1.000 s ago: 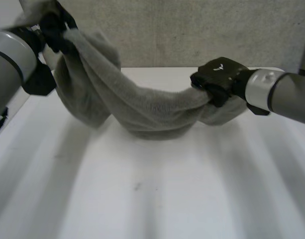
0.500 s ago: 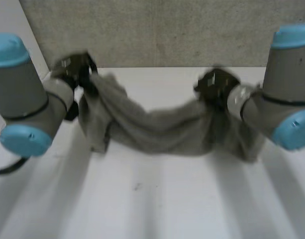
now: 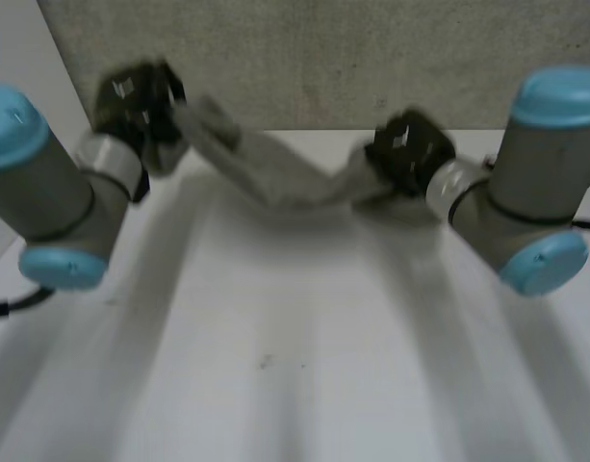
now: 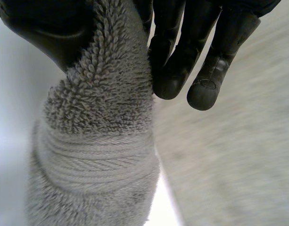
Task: Fold the towel.
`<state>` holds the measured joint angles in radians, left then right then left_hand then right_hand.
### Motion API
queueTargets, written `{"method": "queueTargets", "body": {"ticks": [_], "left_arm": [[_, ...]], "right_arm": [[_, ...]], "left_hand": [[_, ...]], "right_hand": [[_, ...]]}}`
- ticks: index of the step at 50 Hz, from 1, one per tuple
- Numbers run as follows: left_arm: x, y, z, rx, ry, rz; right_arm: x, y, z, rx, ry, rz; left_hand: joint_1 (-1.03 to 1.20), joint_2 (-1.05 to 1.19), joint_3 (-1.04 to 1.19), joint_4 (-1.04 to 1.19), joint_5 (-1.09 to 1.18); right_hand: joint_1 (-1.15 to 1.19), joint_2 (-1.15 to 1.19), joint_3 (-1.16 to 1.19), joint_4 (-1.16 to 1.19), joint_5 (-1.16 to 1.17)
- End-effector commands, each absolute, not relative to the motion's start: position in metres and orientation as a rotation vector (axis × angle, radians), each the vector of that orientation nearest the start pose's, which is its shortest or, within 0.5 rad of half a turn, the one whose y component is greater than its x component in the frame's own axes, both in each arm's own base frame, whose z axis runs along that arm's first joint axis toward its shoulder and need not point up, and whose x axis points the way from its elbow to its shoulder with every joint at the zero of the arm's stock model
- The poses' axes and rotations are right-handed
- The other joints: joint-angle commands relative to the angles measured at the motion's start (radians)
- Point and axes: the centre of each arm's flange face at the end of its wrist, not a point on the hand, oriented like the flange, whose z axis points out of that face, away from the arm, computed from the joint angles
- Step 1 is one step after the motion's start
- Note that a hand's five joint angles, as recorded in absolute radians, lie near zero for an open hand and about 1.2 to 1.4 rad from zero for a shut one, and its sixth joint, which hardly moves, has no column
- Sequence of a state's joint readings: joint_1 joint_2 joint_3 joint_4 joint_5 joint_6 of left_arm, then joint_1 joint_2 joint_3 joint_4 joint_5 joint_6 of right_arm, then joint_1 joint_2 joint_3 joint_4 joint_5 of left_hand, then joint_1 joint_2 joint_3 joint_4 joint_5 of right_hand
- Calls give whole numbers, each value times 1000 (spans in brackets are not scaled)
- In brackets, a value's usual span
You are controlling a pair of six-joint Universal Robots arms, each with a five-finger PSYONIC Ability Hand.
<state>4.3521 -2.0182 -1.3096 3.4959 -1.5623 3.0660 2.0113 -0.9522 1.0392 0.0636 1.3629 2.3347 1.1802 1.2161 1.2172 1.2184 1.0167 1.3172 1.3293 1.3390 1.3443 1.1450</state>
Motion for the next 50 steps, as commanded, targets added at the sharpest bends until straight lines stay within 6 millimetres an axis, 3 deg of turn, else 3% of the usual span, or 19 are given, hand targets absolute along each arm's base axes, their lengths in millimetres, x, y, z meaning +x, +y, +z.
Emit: {"method": "queueTargets", "body": {"ticks": [1, 2, 4, 10, 12, 13, 15, 16, 18, 26, 37, 41, 44, 46, 50], "left_arm": [[-260, -323, 172, 626, 2376, -2184], [-260, -323, 172, 626, 2376, -2183], [-255, -313, 157, 706, 2376, -2084], [-249, -296, 161, 752, 2364, -2042], [-248, -292, 166, 753, 2354, -2050], [-248, -292, 166, 753, 2353, -2050], [-245, -283, 173, 759, 2348, -2051], [-245, -283, 173, 759, 2348, -2051], [-241, -273, 183, 761, 2350, -2047], [-238, -260, 207, 772, 2350, -2052], [-245, -265, 239, 763, 2269, -2171], [-250, -270, 241, 769, 2257, -2186], [-259, -276, 232, 807, 2293, -2155], [-276, -277, 221, 894, 2349, -2101], [-286, -286, 211, 956, 2385, -2018]], "right_arm": [[312, -309, 138, -1892, 1977, -1720], [312, -309, 138, -1892, 1977, -1719], [307, -299, 119, -1962, 2003, -1600], [299, -290, 118, -1961, 2055, -1491], [294, -283, 131, -1948, 2065, -1469], [294, -283, 131, -1947, 2065, -1469], [288, -275, 144, -1901, 2077, -1472], [288, -275, 145, -1900, 2078, -1473], [285, -268, 160, -1832, 2061, -1498], [273, -261, 191, -1597, 2046, -1523], [266, -267, 210, -1421, 2059, -1557], [263, -274, 213, -1370, 2074, -1570], [260, -279, 217, -1331, 2084, -1588], [259, -281, 218, -1323, 2085, -1596], [259, -284, 219, -1317, 2084, -1602]], "left_hand": [[216, 180, 179, 178, 205], [216, 180, 179, 178, 205], [216, 180, 179, 178, 205], [216, 180, 179, 178, 205], [161, 125, 124, 123, 150], [161, 125, 124, 122, 150], [-201, -237, -238, -239, -212], [-203, -239, -240, -242, -214], [-534, -570, -571, -572, -545], [-737, -773, -774, -776, -748], [-723, -759, -760, -761, -734], [-703, -738, -739, -741, -713], [-673, -709, -710, -711, -684], [-667, -703, -704, -705, -678], [-670, -706, -707, -708, -681]], "right_hand": [[79, 67, 57, 52, 77], [79, 67, 57, 52, 77], [79, 67, 57, 52, 77], [51, 39, 29, 24, 48], [-279, -291, -301, -306, -281], [-281, -293, -303, -308, -283], [-912, -925, -934, -939, -915], [-915, -927, -937, -942, -917], [-953, -965, -975, -980, -956], [-1041, -1054, -1063, -1068, -1044], [-1030, -1042, -1051, -1057, -1032], [-1024, -1036, -1046, -1051, -1026], [-1024, -1036, -1046, -1051, -1026], [-1021, -1033, -1043, -1048, -1023], [-1018, -1030, -1040, -1045, -1020]]}}
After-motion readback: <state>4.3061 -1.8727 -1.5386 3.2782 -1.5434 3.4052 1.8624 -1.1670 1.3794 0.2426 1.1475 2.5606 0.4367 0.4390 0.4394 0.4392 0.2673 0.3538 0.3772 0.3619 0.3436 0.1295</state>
